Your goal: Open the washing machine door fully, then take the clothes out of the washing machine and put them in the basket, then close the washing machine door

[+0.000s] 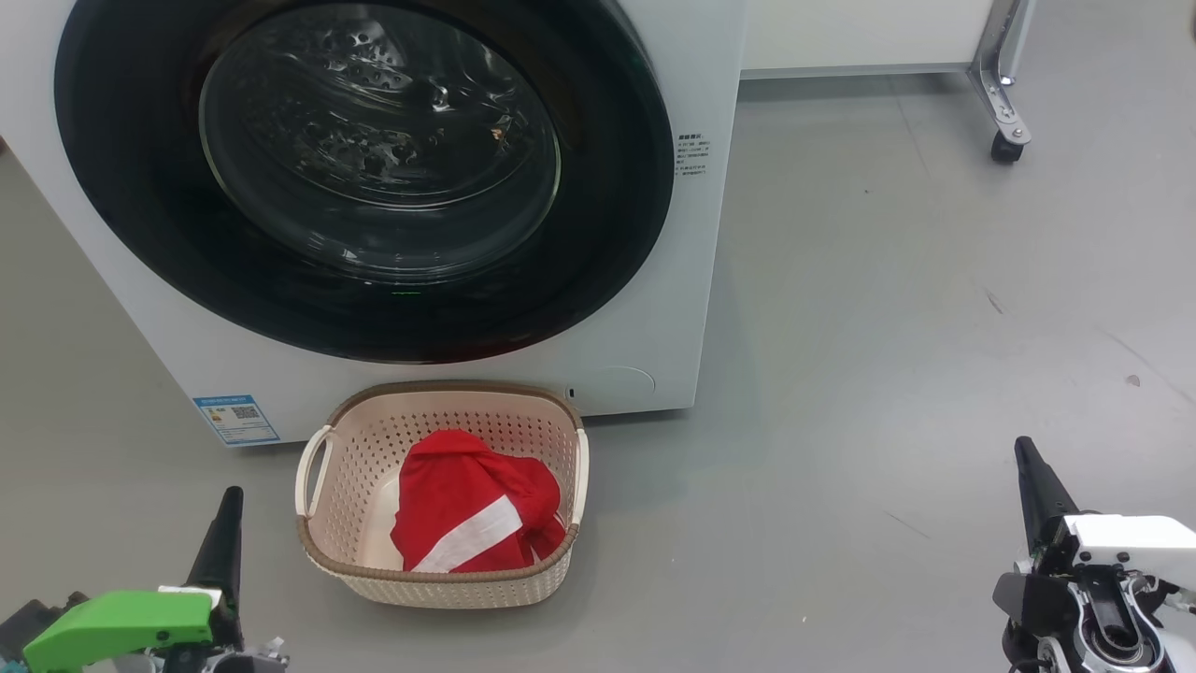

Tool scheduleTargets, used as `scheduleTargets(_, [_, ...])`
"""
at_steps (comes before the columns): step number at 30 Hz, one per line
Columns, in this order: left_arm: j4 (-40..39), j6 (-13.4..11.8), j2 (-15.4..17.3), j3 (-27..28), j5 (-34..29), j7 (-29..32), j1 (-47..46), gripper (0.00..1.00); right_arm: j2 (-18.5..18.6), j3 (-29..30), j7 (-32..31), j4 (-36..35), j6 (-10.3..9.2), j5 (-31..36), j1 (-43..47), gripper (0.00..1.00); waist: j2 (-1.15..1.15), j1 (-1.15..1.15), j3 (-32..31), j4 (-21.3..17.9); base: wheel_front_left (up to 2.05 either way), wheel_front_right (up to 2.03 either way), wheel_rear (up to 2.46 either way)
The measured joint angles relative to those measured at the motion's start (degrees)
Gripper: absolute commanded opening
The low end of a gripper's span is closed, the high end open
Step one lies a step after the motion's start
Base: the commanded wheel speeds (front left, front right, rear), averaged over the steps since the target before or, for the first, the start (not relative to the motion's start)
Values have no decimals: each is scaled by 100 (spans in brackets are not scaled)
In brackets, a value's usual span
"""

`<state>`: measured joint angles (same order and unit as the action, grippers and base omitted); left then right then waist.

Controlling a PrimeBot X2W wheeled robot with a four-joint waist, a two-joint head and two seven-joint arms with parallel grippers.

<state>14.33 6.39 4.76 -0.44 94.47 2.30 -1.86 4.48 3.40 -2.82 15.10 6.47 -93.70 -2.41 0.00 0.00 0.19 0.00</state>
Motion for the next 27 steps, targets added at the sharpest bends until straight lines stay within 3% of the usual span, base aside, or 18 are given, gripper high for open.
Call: scheduleTargets(27, [81,7,0,34,90,23,-79,0,2,31,-18,44,3,-125,-66,0,0,0,-2,0,0,0,0])
